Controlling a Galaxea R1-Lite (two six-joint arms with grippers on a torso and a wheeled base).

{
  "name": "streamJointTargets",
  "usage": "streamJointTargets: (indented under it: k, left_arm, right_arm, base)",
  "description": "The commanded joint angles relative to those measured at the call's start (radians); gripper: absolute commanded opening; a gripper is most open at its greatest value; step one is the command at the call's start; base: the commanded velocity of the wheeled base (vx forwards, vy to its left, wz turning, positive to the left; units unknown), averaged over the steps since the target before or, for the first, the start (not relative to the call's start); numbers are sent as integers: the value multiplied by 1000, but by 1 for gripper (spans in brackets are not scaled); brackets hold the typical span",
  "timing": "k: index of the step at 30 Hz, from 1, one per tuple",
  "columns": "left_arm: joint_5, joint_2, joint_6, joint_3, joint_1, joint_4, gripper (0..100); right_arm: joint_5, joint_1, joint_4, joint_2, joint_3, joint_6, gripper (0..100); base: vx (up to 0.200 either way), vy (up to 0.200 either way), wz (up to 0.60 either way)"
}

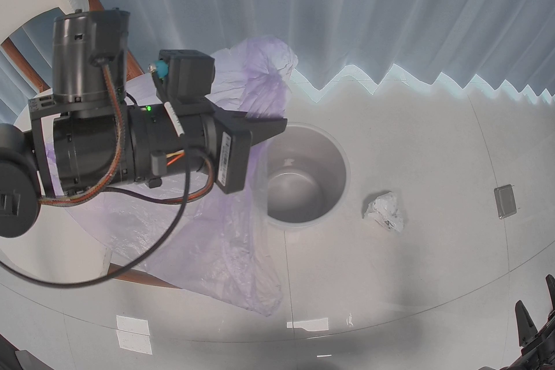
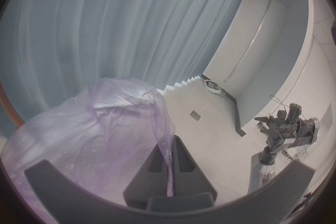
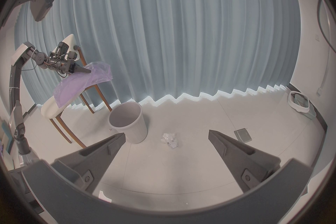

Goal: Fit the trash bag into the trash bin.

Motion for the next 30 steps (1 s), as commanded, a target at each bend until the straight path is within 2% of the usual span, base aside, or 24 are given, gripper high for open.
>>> streamJointTargets:
  k: [1,5,30]
  left_arm:
    - [0,63,-97,-79,-34,1,0]
    - [7,89,-127,-107,-54,-2,0]
    - [9,264,-129,-295,-85,-5,0]
  right_arm:
    - [-1,0,0,-17,18,2,100]
    - [-1,0,0,-17,18,2,100]
    - [-1,0,0,-17,18,3,100]
  base:
    - [0,0,0]
    - [0,0,0]
    - [0,0,0]
